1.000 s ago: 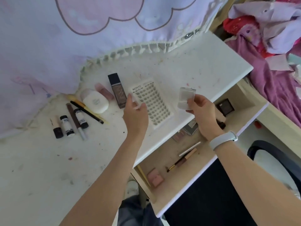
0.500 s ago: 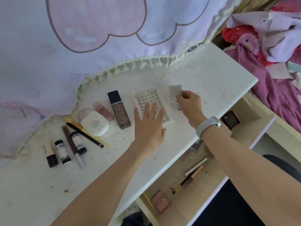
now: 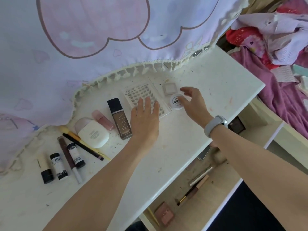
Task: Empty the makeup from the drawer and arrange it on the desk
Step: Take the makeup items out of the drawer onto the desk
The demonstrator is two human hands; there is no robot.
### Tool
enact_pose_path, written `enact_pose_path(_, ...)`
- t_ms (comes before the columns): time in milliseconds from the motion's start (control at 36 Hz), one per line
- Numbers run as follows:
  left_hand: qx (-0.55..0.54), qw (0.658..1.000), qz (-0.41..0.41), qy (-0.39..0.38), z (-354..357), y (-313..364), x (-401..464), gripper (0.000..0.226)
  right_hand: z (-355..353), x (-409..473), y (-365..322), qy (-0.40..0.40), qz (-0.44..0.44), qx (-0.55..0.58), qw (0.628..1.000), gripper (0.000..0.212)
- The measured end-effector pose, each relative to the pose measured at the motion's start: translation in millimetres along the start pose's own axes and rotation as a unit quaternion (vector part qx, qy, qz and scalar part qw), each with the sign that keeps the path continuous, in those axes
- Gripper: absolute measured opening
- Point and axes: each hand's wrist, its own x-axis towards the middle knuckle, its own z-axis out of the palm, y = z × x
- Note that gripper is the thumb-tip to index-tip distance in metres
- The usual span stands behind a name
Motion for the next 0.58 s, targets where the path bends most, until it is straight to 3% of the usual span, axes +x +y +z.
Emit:
enact_pose_path(167, 0.002, 1.000, -0.005, -0.009, 0, 3, 1, 0.068, -4, -6, 5, -0.019, -0.009, 0.056, 0.998, 0.039)
enact_pose_path(333, -0.108, 0.993, -0.027, 0.026, -13, 25, -17, 0.057, -27, -48, 21, 0.038, -0.026, 0.068, 0.997, 0.039)
enact_pose_path(417, -0.167, 0.983, 0.023, 0.069, -13, 50, -46, 0.045, -48, -81, 43, 0.073, -0.041, 0.044, 0.995, 0.031)
enact_pose_path(500, -0.254, 0.957, 0.090, 0.109, -5, 82, -82, 0.034, -71, -111, 73, 0.099, -0.003, 0.026, 0.995, 0.028)
enact_pose_path(583, -0.311, 0.933, 0.150, 0.096, 14, 118, -116, 0.024, -92, -129, 106, 0.078, 0.041, -0.051, 0.995, 0.029)
